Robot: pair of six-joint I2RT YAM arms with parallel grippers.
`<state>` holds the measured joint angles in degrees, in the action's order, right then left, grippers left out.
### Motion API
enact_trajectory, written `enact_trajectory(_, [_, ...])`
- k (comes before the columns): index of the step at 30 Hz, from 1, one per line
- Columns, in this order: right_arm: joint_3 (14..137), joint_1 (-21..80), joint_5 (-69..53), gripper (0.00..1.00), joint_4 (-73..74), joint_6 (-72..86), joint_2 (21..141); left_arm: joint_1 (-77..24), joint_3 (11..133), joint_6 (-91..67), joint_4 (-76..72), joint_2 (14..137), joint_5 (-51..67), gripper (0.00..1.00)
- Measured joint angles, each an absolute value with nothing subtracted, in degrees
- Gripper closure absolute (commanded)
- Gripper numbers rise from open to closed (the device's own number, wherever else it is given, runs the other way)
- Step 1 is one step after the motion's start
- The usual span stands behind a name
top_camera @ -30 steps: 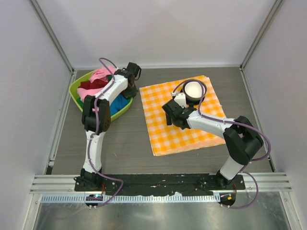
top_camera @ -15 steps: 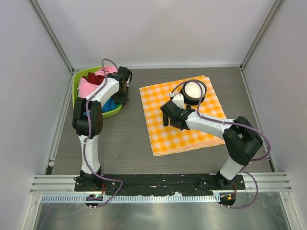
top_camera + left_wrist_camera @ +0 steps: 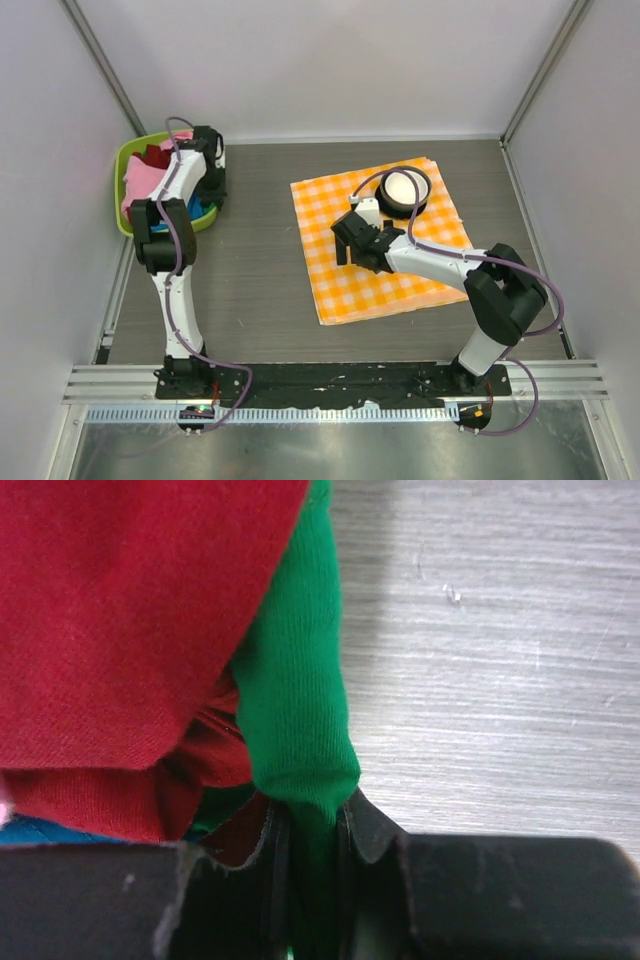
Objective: Fold and stack the t-shirts
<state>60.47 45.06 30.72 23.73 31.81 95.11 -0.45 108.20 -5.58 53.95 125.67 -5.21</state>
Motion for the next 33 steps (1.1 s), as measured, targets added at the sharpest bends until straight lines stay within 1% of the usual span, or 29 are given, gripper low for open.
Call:
enact_trajectory(2, [60.5,45.2,30.7,0.0,23.6,31.6,95.1,-0.6,112.6,-5.1,56.5,128.3,-4.9,0.91])
enact_trajectory(3, [60.5,45.2,30.7,0.0,23.6,31.3,95.1,-0.7,114.3,-5.0,57.1,129.3,-4.9,0.82])
enact_trajectory(4, [60.5,45.3,30.7,0.0,23.6,30.9,95.1,-0.8,115.3,-5.0,57.4,129.8,-5.0,0.31])
enact_trajectory(5, [60.5,45.3,30.7,0.0,23.4,30.2,95.1,-1.0,116.2,-4.9,57.7,130.3,-5.4,0.01])
enact_trajectory(12, [62.0,45.3,28.0,0.0,22.0,27.4,98.4,-4.6,116.1,-4.4,56.3,130.5,-15.9,0.0])
enact_trajectory(15, [62.8,44.9,27.3,0.0,21.5,27.1,101.5,-8.4,113.0,-6.1,56.3,127.5,-20.6,0.0])
enact_trajectory(18, [63.0,44.1,26.8,0.0,21.3,27.4,103.6,-12.9,108.0,-9.1,56.1,122.1,-22.4,0.0])
enact_trajectory(22, [63.6,41.6,25.1,0.0,20.6,28.9,104.6,-17.9,96.4,-13.9,53.8,110.3,-18.9,0.0])
enact_trajectory(27, [66.2,37.1,21.3,0.0,19.4,31.2,107.1,-18.8,82.4,-20.6,48.1,96.7,-10.1,0.0])
enact_trajectory(29, [67.8,35.2,21.1,0.0,19.1,31.8,108.5,-19.4,78.8,-23.1,46.2,92.7,-8.4,0.0])
enact_trajectory(33, [70.7,32.2,21.0,0.0,19.0,32.3,110.7,-22.5,75.0,-25.8,43.5,88.7,-5.8,0.0])
